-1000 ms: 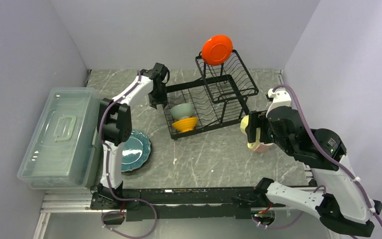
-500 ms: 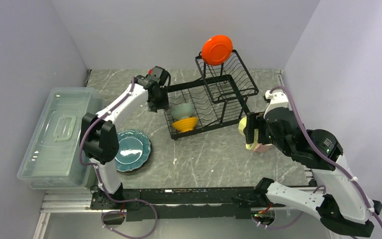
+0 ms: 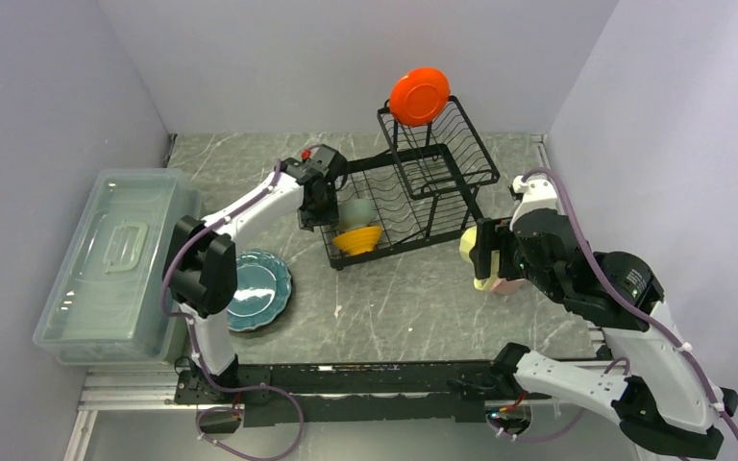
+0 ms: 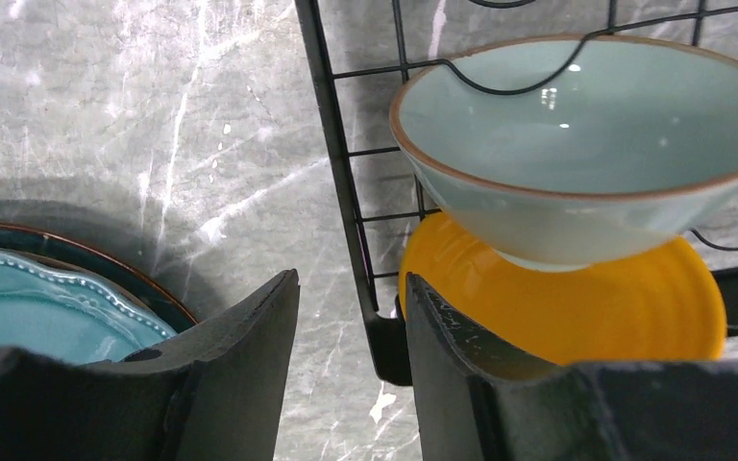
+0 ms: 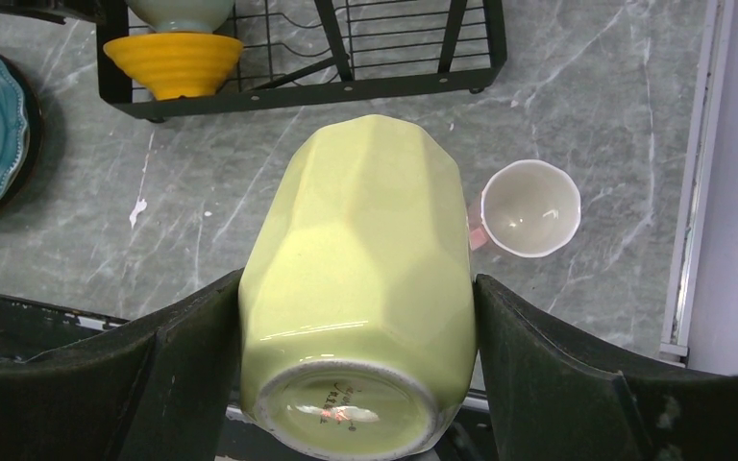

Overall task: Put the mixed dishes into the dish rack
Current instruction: Move the dish rack to the center of the board.

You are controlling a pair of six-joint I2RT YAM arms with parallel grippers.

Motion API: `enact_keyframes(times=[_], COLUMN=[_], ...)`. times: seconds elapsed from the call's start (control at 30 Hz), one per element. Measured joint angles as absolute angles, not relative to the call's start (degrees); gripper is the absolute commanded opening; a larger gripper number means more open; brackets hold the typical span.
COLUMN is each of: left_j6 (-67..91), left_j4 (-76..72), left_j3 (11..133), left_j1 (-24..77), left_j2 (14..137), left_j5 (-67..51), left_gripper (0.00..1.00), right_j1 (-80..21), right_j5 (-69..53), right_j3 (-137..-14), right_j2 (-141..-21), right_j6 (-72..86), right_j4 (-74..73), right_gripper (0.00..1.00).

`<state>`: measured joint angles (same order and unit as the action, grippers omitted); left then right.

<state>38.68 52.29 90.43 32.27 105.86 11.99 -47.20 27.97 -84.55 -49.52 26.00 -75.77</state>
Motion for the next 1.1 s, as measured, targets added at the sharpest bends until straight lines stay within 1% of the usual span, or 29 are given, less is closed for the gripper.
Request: enact_keyframes(times=[0.23,0.37,0.43,0.53,0.67,0.73,0.77,1.1], left_j6=[39.8,40.2,40.3,40.6,41.2,41.2,41.3,40.0], left_j4=[51.1,50.2,49.6,48.9,47.4,46.8,46.6,45.6], left_j3=[87.9,87.0,86.5,85.6,84.8,84.6,84.5,83.8], left_j1=[32.1,32.1,32.1,32.1,32.1,32.2,32.3,32.3], left_j2=[107.6,108.3,108.6,108.7,108.7,108.7,108.7,108.2], left_j5=[12.9,13.0,13.0,12.9,12.4,12.4,12.3,12.0], left_gripper=[0.50,0.46,0.40,0.26,0.11,0.02,0.00,0.00], right_j1=[-47.2,-47.2,-47.2,-47.2,-47.2,-47.2,-47.2,-47.2], right_j5=[27.9,27.9,27.9,27.8,27.5,27.3,27.1,26.9], right_j3=[-84.4,-84.2,-84.1,-83.8,-83.7,-83.7,-83.6,-83.2], right_j2=[-49.0,-49.0,-49.0,-49.0,-49.1,-49.1,-49.1,-50.0], right_j6=[26.0,26.0,26.0,26.0,26.0,26.0,26.0,26.0], right_j4=[-75.8,-75.7,-75.7,-75.4,-75.4,-75.3,-75.2,-74.9], right_gripper=[0.49,0.49,0.49,0.49,0.49,0.49,0.49,0.50])
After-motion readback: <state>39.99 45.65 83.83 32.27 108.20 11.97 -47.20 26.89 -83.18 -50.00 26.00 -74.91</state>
